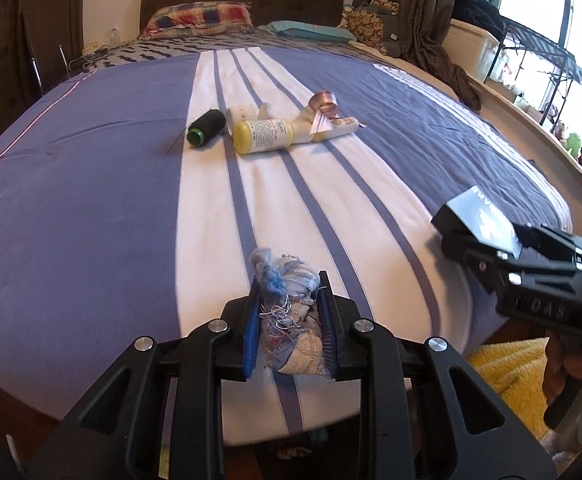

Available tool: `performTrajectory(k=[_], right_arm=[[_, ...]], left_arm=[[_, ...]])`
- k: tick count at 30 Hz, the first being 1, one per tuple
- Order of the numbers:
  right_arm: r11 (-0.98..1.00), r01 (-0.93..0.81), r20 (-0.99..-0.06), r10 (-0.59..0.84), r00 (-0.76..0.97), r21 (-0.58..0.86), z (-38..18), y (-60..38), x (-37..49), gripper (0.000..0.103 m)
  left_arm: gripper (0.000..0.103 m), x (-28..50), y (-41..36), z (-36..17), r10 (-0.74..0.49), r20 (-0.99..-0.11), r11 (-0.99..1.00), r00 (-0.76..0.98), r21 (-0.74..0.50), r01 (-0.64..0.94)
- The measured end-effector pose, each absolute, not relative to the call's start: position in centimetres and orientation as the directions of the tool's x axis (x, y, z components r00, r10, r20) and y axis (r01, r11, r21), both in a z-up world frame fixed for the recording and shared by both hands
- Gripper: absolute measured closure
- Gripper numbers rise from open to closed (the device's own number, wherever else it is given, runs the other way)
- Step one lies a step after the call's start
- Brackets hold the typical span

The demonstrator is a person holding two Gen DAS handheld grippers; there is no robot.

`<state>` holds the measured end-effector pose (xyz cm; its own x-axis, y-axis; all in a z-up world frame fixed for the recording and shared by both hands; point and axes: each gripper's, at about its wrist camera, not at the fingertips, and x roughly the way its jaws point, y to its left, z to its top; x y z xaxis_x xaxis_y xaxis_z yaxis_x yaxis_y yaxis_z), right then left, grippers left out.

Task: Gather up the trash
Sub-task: 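Carry the tissue and black box down over the black bin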

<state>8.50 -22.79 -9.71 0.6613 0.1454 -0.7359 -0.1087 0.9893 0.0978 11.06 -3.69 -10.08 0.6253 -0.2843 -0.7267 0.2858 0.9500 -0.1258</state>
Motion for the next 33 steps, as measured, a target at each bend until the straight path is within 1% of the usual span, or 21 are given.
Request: performTrajectory(k=[9, 15, 25, 33], right_arm=[[0.977, -0.146, -0.706, 0.214, 0.675, 0.155, -9.3, -21.0, 2.5, 0.028], [0.971, -0.164, -0.716, 0.239, 0.656, 0.173, -10.4, -20.3, -0.9, 0.028], [0.972, -0.15, -0.774, 0.235, 0.587, 0.182, -14.3, -20.4, -3.5, 0.028], [0.975, -0.131, -0.82, 0.22, 0.528, 0.177, -17.3, -20.7, -3.7, 0.028]], left_arm=[[0.079, 5.6, -2.4, -9.1, -0.289, -0.704, 0.95, 0.648, -0.13, 0.283], [0.079, 2.5, -2.1, -9.9, -0.294, -0.714, 0.949, 0.636, -0.136, 0.286], [0.079, -0.3, -2.5, -14.5, -0.292, -0.786, 0.946, 0.545, -0.152, 0.287], [0.079, -0.6, -2.8, -19.0, -0.279, -0.849, 0.948, 0.449, -0.169, 0.269]])
